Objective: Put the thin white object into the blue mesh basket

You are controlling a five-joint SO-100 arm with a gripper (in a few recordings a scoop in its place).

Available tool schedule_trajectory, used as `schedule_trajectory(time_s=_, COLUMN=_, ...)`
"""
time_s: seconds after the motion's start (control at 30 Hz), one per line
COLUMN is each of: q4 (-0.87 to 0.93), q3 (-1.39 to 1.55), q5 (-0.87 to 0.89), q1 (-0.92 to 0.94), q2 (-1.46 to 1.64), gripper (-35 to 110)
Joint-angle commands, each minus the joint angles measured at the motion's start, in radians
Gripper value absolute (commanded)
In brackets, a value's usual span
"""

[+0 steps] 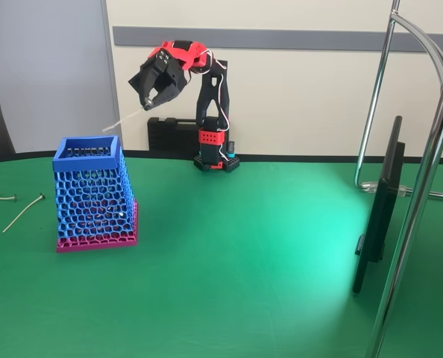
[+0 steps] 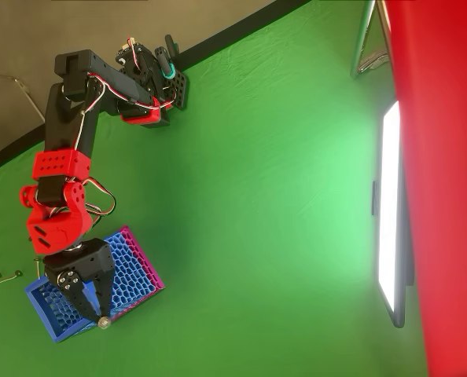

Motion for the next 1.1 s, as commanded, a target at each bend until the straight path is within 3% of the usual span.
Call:
schedule_trajectory(time_s=0.0, q4=-0.006, q3=-0.046, q5=0.008, q1=0.002, q2=0.014, gripper=0)
schedule_trajectory(time_s=0.37, q4=-0.155, q3=0.143, q5=0.199, q1=0.109, q2=0.051, gripper=0)
schedule_trajectory(time_s=0.87, q4=-0.184, q3=0.071, q5=0.33, q1=0.245, q2=-0.104, gripper=0)
schedule_trajectory(time_s=1.07, q4=-0.299, q3=0.163, q5=0.368, q1=0.342, q2=-0.097, gripper=2)
